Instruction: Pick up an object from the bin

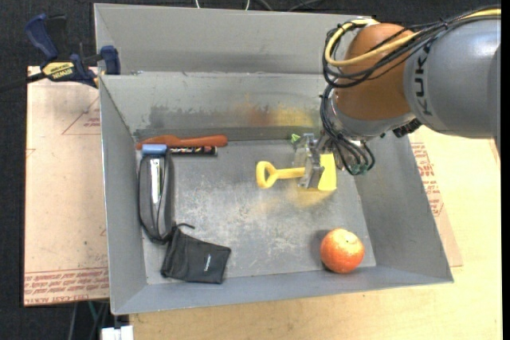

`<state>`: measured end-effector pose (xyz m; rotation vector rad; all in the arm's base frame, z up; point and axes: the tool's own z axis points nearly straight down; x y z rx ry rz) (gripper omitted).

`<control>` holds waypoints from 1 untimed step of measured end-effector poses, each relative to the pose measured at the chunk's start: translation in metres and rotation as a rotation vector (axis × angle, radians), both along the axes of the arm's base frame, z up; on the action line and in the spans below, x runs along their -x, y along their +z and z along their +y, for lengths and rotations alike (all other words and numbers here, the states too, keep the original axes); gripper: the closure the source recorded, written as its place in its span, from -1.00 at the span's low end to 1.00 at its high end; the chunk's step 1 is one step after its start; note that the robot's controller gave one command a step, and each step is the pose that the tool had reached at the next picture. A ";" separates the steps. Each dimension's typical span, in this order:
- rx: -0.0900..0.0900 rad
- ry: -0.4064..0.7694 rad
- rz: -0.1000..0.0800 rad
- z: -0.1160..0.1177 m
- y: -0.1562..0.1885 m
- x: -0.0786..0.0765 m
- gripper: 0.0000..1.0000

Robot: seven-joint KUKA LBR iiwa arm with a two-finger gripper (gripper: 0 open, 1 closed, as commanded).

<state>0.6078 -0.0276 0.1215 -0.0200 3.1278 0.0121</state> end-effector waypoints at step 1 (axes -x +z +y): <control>-0.001 0.011 -0.003 -0.039 -0.037 0.056 1.00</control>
Offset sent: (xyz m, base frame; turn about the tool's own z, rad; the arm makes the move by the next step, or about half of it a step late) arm -0.0443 -0.0691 -0.0496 -0.2048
